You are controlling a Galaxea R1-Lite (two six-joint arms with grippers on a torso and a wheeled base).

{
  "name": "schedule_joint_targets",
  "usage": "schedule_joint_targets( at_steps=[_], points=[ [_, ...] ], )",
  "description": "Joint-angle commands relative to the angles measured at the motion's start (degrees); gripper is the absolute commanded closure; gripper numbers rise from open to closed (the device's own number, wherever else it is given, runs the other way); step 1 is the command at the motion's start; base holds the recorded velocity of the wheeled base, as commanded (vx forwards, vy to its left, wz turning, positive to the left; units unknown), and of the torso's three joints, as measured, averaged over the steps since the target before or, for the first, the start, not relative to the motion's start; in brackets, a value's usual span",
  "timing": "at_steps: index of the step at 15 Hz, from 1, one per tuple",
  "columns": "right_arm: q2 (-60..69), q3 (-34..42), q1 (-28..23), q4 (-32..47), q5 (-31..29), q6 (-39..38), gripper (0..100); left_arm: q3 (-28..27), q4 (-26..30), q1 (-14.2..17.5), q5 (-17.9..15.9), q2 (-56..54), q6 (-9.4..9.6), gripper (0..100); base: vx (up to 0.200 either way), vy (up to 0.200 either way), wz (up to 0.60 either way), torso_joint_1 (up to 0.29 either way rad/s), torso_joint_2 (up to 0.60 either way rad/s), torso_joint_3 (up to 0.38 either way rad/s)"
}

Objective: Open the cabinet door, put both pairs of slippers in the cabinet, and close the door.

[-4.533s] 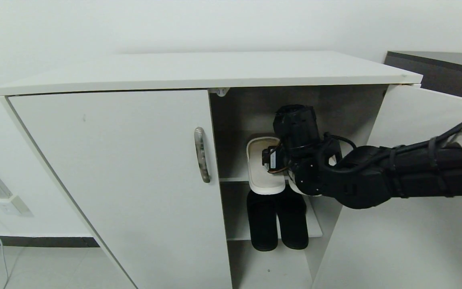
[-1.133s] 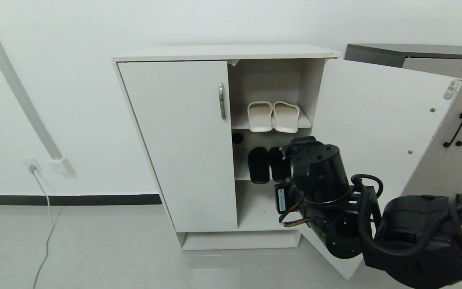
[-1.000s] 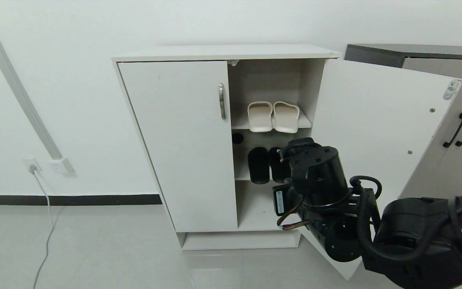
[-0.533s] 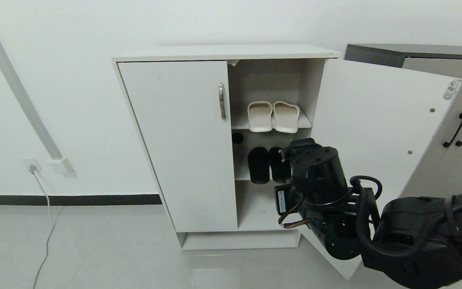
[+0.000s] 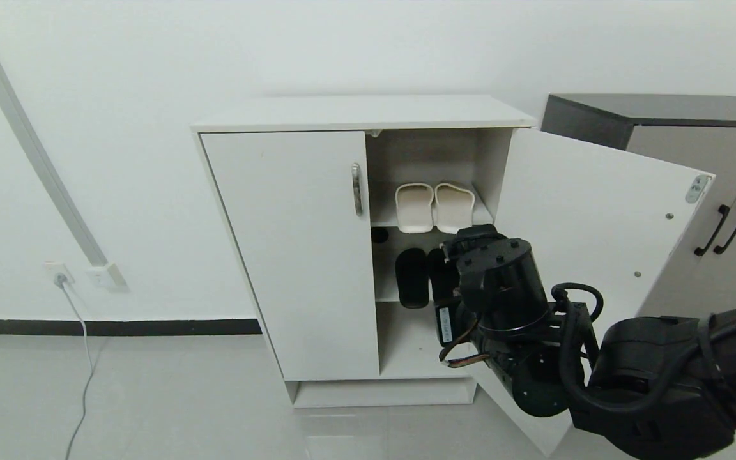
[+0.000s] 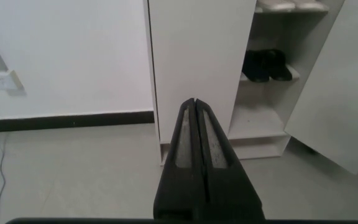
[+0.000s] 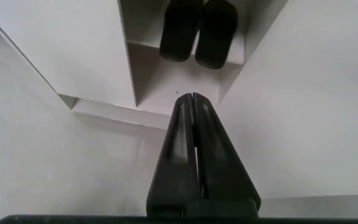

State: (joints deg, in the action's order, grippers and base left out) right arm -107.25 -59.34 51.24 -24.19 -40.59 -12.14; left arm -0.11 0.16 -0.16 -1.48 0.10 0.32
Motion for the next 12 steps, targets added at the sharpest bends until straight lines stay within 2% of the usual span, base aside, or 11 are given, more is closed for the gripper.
schedule_joint_targets(
  at_steps=[1, 12],
  points=[
    [-0.5, 0.0, 0.0, 0.0, 0.0, 0.0, 100, 0.0, 0.0, 0.1, 0.0, 0.1, 0.03, 100, 0.0, 0.0, 0.0, 0.1, -0.46, -0.373],
    [-0.6, 0.2, 0.0, 0.0, -0.2, 0.5, 100, 0.0, 0.0, 0.1, 0.1, 0.1, -0.14, 100, 0.0, 0.0, 0.0, 0.146, -0.47, -0.331]
  ],
)
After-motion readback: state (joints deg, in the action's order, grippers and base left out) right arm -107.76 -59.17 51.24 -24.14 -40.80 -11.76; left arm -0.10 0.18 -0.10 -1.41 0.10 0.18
